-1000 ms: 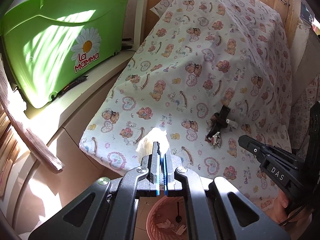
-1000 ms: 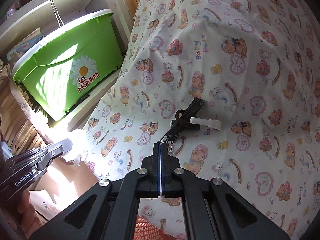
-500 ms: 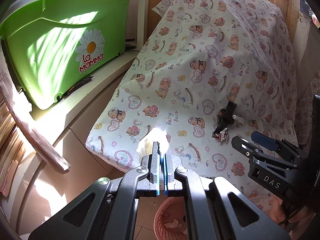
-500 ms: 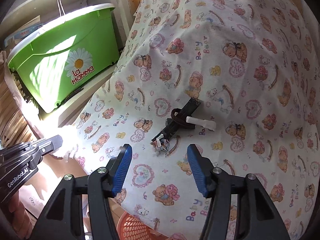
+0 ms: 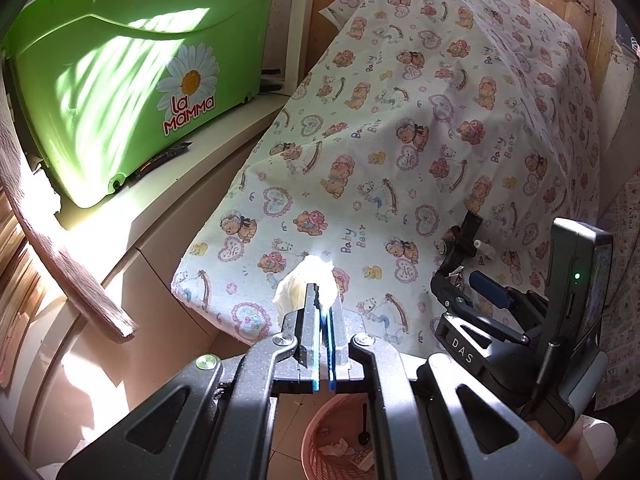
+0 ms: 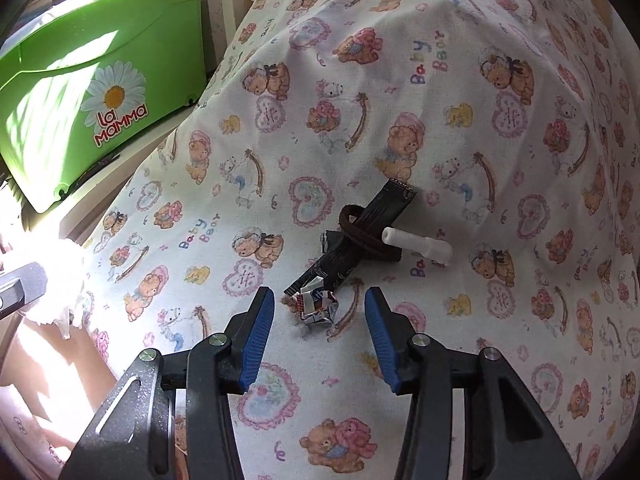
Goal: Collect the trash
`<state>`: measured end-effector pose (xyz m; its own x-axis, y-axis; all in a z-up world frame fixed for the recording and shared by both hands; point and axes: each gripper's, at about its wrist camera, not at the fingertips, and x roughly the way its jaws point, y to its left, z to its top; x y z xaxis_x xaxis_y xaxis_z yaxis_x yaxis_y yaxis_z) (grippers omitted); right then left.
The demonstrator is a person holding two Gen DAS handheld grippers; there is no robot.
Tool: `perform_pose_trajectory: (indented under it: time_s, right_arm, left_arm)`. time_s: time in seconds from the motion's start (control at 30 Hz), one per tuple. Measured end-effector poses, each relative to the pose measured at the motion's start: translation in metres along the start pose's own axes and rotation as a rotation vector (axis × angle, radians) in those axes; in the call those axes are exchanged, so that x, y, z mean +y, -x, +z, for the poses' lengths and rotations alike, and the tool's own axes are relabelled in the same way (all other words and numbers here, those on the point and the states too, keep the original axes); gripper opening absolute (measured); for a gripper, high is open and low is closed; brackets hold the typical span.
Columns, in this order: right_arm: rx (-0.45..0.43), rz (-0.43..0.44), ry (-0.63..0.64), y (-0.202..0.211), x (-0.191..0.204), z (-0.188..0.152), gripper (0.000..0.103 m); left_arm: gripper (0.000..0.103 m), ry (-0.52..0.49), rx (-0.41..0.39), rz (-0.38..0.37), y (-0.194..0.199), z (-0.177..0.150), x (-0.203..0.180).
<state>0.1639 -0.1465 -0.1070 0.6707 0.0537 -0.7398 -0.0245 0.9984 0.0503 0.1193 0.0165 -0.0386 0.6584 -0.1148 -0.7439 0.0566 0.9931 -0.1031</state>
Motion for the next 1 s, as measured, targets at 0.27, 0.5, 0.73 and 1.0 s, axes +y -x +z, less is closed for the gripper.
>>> perform_pose_trajectory:
  time_s: [0.27,0.5,0.73,1.0]
  right_arm:
    - [-0.029,0.032,0.012,0.007,0.002,-0.003,0.019]
    - [-0.07,0.125,-0.029,0.042,-0.011,0.001,0.02]
    - [-0.11,0.143,-0.001,0.078,-0.018,-0.006,0.02]
    - [-0.099,0.177,0.0,0.103,-0.021,-0.023,0.02]
  left_arm:
    - [0.002,-0.014,-0.006,0.005,0.003,-0.002,-0.002]
    - [0.002,-0.017,-0.012,-0.006,0.008,-0.002,-0.003]
    - [0.002,-0.044,-0.016,-0.021,0.013,-0.005,-0.011]
    - [0.002,-0.104,-0.036,-0.048,0.031,-0.008,-0.025]
